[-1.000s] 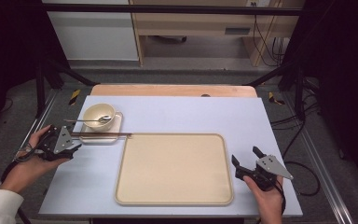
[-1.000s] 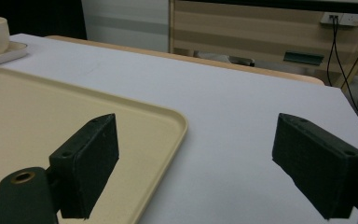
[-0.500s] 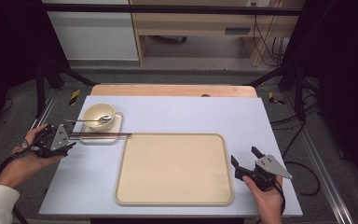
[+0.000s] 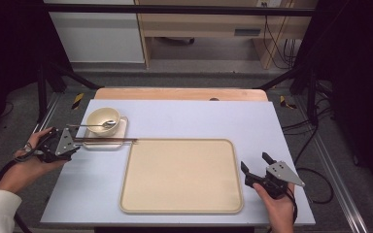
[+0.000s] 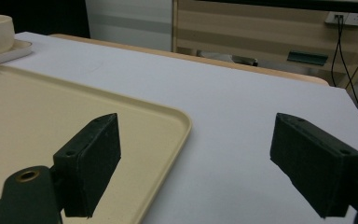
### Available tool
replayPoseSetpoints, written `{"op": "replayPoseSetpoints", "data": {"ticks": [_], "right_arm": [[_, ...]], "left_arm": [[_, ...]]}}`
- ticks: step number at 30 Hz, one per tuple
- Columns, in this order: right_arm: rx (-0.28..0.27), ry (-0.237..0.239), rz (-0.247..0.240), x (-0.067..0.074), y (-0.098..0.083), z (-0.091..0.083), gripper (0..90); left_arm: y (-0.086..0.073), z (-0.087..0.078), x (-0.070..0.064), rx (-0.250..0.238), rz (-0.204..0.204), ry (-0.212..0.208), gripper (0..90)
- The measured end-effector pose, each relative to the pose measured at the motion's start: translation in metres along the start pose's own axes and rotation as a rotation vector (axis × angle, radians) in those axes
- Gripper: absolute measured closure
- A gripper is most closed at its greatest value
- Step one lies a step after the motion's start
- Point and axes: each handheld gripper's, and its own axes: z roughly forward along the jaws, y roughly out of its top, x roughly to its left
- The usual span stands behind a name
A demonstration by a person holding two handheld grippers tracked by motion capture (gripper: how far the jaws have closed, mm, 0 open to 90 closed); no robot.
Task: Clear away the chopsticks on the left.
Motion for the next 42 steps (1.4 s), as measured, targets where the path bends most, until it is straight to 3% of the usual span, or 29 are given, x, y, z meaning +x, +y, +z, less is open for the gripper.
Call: {"op": "replayPoseSetpoints", "data": {"ticks": [18,27,42], "right_arm": [[0.005,0.009,0.007,0.000,-0.001,0.001,14.0],[0.007,0.007,0.003,0.000,-0.001,0.001,14.1],[0.012,0.003,-0.001,0.000,-0.001,0.002,14.7]], "left_arm": [[0.002,0.008,0.008,0.023,0.012,-0.008,38.6],[0.005,0.010,0.011,0.051,0.047,-0.012,42.0],[-0.004,0.023,0.006,0.093,0.110,-0.035,53.2]]}}
